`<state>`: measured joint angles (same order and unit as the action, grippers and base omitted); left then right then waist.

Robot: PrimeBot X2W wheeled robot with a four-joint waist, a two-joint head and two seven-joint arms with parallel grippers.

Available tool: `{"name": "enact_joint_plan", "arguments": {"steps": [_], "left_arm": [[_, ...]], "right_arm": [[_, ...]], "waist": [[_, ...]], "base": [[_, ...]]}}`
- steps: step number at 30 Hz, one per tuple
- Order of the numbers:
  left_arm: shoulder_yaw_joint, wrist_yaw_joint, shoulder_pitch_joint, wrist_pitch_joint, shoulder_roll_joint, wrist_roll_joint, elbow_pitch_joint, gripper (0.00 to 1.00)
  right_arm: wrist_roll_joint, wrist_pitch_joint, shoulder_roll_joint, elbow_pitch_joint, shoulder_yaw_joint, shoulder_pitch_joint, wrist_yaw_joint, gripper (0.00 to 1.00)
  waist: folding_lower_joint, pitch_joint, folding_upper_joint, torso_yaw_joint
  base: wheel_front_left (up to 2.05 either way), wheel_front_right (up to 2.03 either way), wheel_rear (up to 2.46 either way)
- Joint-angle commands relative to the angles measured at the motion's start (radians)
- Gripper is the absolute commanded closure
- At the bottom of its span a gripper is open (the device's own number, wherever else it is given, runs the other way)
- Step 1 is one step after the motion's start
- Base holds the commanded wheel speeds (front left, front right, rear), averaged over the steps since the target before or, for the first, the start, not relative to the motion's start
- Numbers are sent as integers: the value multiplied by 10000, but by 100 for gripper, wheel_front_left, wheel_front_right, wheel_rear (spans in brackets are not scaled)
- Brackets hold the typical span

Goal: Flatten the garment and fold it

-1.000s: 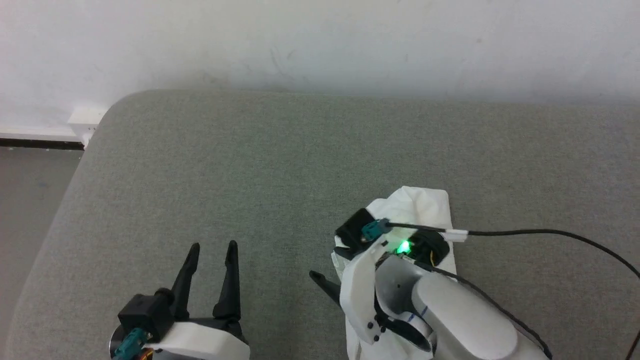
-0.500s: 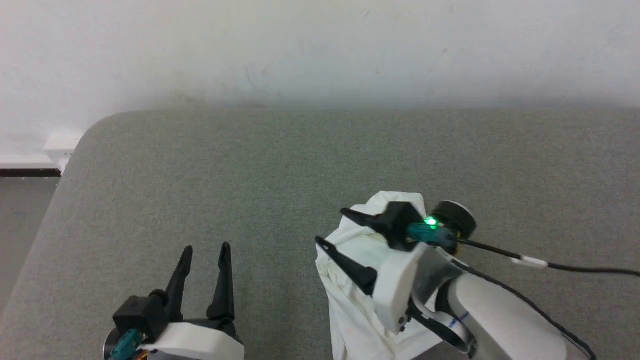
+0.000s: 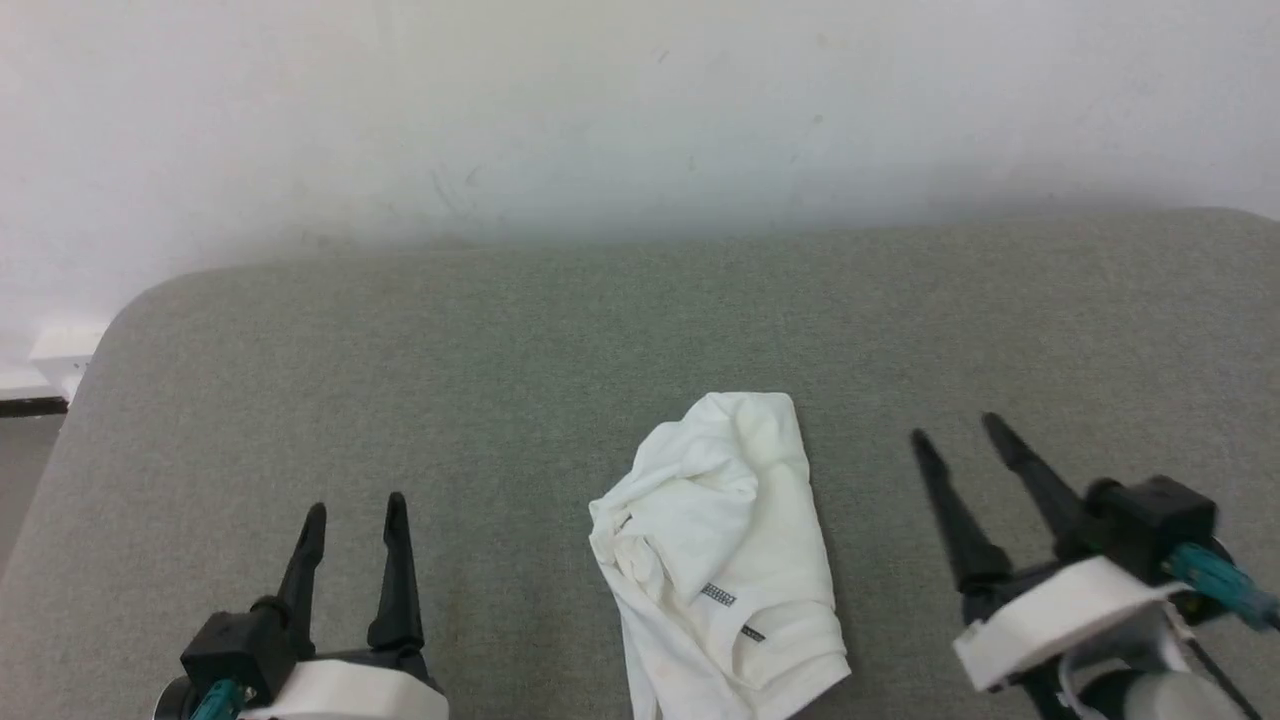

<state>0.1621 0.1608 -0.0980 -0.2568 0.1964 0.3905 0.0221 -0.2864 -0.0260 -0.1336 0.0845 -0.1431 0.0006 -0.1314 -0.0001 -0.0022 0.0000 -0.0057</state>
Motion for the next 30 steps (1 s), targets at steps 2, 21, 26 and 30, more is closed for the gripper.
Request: {"name": "enact_joint_plan", "arguments": {"steps": [2, 21, 26, 30], "left_arm": [[-117, 52, -128, -48, 49, -134, 25, 0], [-487, -184, -132, -49, 160, -355, -304, 0], [-380, -378, 121, -49, -100, -319, -452, 0], [-401, -479, 275, -49, -292, -356, -500, 0]], "right_arm": [[132, -17, 150, 229, 407, 292, 7, 0], [-2993, -3486, 574, -1761, 4276, 389, 7, 0], [-4750, -5795, 691, -3337, 4426, -254, 7, 0], [-5958, -7005, 811, -4307, 4065, -852, 7, 0]], "waist": [[1, -46, 0, -66], [1, 319, 0, -32], [1, 479, 0, 442], [1, 655, 0, 716]], "base": [[0, 0, 0], [0, 0, 0], [0, 0, 0], [0, 0, 0]]}}
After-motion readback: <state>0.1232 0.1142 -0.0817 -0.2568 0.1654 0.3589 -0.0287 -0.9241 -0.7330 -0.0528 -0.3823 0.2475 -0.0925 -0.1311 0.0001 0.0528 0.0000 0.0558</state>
